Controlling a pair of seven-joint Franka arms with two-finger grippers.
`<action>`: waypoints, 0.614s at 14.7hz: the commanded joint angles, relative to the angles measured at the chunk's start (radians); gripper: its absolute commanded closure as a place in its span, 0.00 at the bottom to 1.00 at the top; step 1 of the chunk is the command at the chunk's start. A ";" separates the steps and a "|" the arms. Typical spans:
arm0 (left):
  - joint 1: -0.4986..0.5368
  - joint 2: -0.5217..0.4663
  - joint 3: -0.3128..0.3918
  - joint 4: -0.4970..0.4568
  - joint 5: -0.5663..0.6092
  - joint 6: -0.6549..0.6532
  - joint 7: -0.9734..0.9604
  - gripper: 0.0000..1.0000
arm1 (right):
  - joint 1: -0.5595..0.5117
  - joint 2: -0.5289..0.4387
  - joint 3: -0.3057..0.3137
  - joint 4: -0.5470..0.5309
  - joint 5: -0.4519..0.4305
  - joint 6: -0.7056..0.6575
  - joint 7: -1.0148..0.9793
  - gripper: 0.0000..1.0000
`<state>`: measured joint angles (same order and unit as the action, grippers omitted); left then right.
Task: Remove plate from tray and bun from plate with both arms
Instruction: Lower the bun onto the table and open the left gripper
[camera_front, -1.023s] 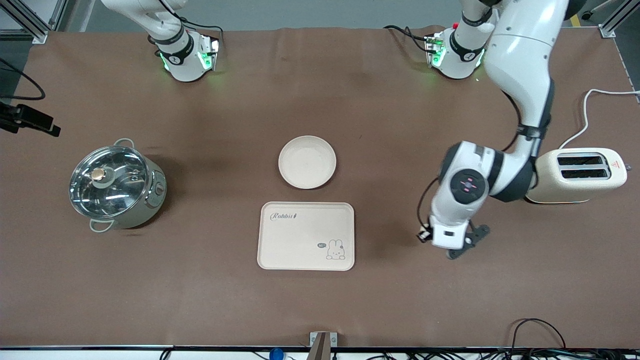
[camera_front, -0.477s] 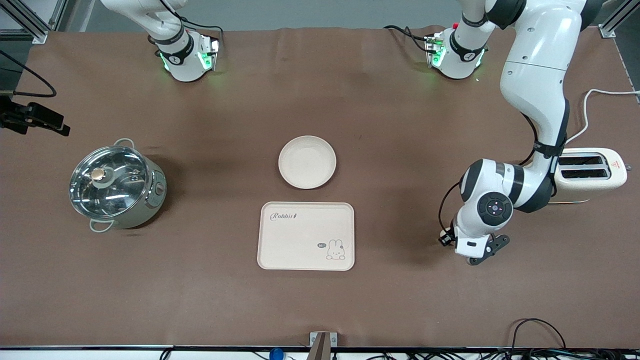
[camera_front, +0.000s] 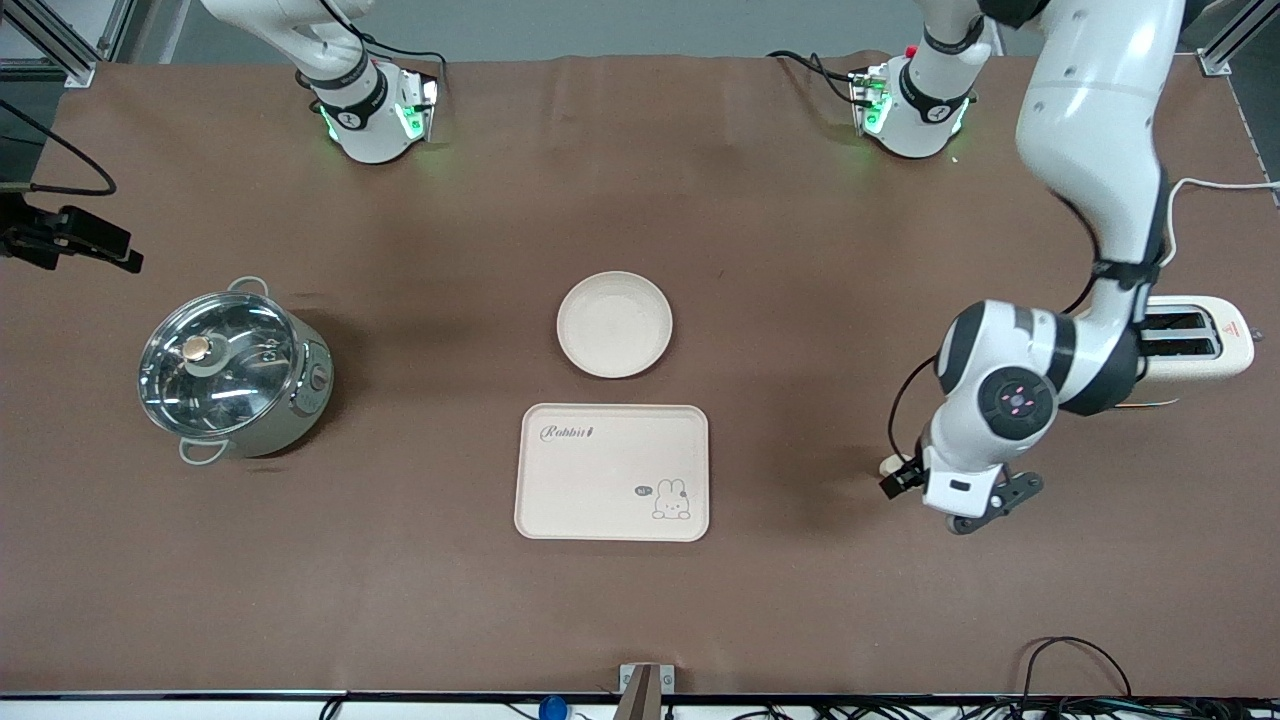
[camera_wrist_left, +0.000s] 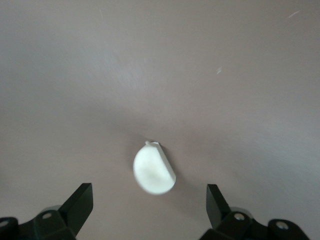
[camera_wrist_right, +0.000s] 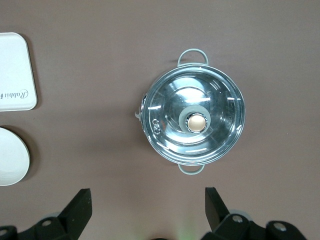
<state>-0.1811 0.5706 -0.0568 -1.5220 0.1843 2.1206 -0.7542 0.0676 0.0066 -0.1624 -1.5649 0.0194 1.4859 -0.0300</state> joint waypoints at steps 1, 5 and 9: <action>0.020 -0.196 -0.006 -0.033 0.003 -0.115 0.148 0.00 | 0.004 -0.011 0.001 -0.015 -0.018 -0.002 0.005 0.00; 0.025 -0.398 -0.009 -0.033 -0.046 -0.330 0.339 0.00 | 0.005 -0.011 0.001 -0.015 -0.018 0.004 0.005 0.00; 0.061 -0.544 -0.004 -0.040 -0.128 -0.493 0.545 0.00 | 0.005 -0.011 0.001 -0.015 -0.018 -0.001 0.005 0.00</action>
<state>-0.1502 0.0974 -0.0556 -1.5214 0.0866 1.6727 -0.2833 0.0677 0.0067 -0.1625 -1.5659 0.0193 1.4836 -0.0300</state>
